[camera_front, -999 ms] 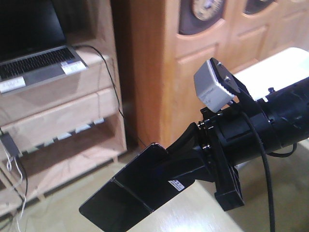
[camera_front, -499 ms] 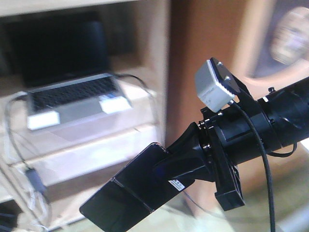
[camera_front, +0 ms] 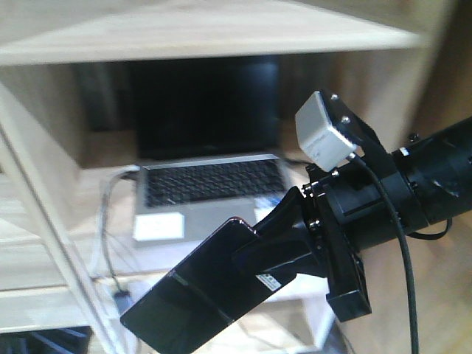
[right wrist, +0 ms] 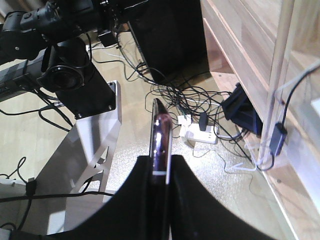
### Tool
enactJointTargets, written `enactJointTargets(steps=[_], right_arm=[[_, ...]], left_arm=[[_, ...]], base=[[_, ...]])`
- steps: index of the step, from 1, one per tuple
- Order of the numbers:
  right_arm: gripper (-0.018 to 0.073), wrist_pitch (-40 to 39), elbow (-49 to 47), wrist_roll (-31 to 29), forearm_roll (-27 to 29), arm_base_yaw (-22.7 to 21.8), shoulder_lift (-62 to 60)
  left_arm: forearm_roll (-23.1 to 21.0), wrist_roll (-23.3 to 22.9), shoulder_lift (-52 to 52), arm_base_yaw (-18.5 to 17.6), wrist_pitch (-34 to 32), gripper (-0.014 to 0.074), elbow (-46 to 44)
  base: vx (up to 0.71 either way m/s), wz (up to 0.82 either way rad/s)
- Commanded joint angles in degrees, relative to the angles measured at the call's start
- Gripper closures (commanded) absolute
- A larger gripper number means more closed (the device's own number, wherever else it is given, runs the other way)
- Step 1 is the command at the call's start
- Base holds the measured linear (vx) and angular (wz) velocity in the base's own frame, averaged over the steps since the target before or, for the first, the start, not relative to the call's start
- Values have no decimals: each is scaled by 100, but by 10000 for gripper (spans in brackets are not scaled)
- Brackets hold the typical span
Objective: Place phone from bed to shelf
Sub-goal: 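Approach the shelf and raise the phone above the upper shelf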
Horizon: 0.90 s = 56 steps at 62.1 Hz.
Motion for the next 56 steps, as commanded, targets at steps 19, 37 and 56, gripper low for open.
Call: enactJointTargets(steps=[19, 37, 56], right_arm=[[561, 377, -156, -53, 467, -5, -154], [561, 377, -156, -53, 467, -5, -154], [561, 377, -156, -58, 467, -5, -154]], left_arm=[[-56, -50, -40, -2, -431, 595, -143], [-56, -50, -40, -2, -431, 595, -143], [-56, -50, -40, -2, -431, 595, -143]], base=[[21, 24], [13, 2], [5, -3]])
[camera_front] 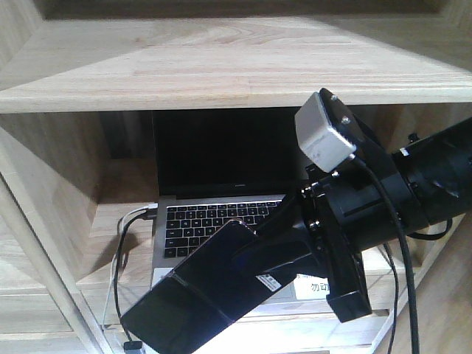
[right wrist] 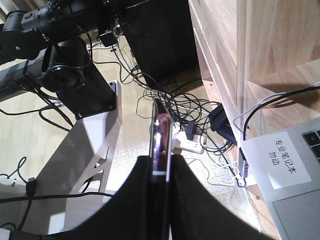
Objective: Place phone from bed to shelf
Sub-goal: 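Approach the shelf and raise the phone above the upper shelf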
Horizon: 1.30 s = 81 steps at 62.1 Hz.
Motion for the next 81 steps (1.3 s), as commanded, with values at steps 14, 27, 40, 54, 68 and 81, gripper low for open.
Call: enactJointTargets(steps=[14, 27, 40, 54, 68, 81], right_arm=[[561, 383, -156, -58, 467, -5, -154], [561, 372, -156, -58, 467, -5, -154], [561, 373, -156, -51, 467, -5, -154], [561, 378, -156, -51, 467, -5, -154], [561, 384, -184, -51, 522, -5, -154], [561, 285, -184, -56, 1101, -5, -313]], left_arm=[[-56, -50, -40, -2, -431, 595, -143], [-56, -50, -40, -2, -431, 595, -143], [-56, -50, -40, -2, -431, 595, -143], [-56, -50, -40, -2, -431, 595, -143], [-56, -50, -40, -2, -431, 595, -143], [-56, -50, -40, -2, -431, 595, -143]], base=[[0, 0], [0, 0], [0, 0], [0, 0], [0, 0], [0, 0]])
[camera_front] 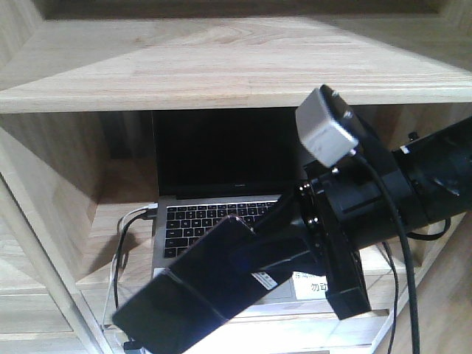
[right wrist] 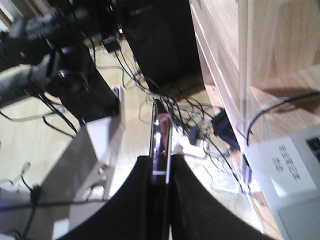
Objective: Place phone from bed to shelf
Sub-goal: 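Approach the shelf and raise the phone above the upper shelf, then lower the phone onto the upper shelf and open the right gripper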
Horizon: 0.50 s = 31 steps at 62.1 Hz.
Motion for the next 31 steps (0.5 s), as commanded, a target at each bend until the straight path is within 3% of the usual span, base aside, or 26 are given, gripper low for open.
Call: enactJointTargets(steps=[1, 14, 31], right_arm=[[561, 249, -189, -46, 899, -5, -303], [561, 169, -606, 27, 1059, -81, -593], [561, -369, -2000, 572, 842, -81, -678]], left_arm=[[-56, -50, -40, -2, -431, 595, -143], [-56, -50, -40, -2, -431, 595, -143], [-56, -50, -40, -2, -431, 595, -143]], base=[[0, 0], [0, 0], [0, 0]])
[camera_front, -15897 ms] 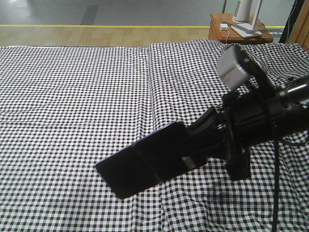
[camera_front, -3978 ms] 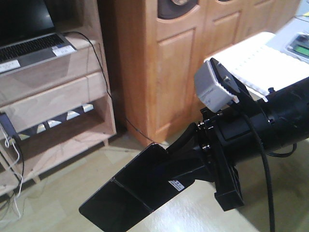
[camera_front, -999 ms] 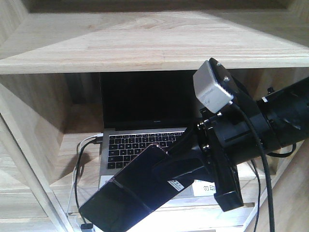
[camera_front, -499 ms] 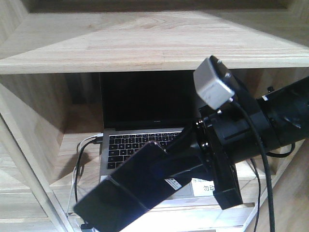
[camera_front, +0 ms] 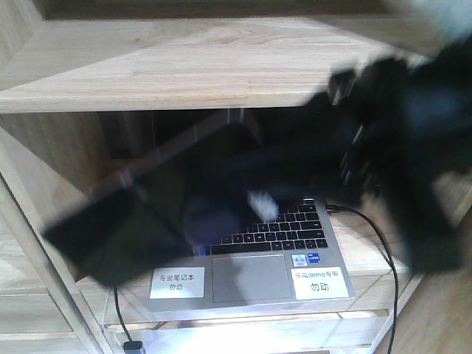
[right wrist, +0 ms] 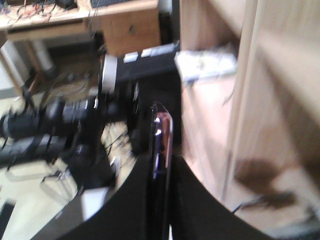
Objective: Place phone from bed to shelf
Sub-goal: 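Lower the phone onto the upper shelf and open the right gripper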
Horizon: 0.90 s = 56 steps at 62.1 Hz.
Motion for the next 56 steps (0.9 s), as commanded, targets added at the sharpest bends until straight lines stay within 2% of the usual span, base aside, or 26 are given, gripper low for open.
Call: enactJointTargets(steps=[1, 13, 39, 52, 56], right_arm=[[561, -515, -622, 209, 349, -45, -120], [561, -1449, -1348, 337, 131, -45, 127], [561, -2416, -2840, 262, 217, -38, 1757], [561, -2469, -3302, 97, 742, -38, 2626], [561, -2514, -3362, -113, 972, -38, 2838]], left_arm=[[-56, -50, -40, -2, -431, 595, -143], [-56, -50, -40, -2, -431, 595, -143], [-56, -50, -40, -2, -431, 595, -143], [-56, -50, -40, -2, -431, 595, -143], [-56, -50, -40, -2, -431, 595, -143]], base=[[0, 0], [0, 0], [0, 0], [0, 0], [0, 0]])
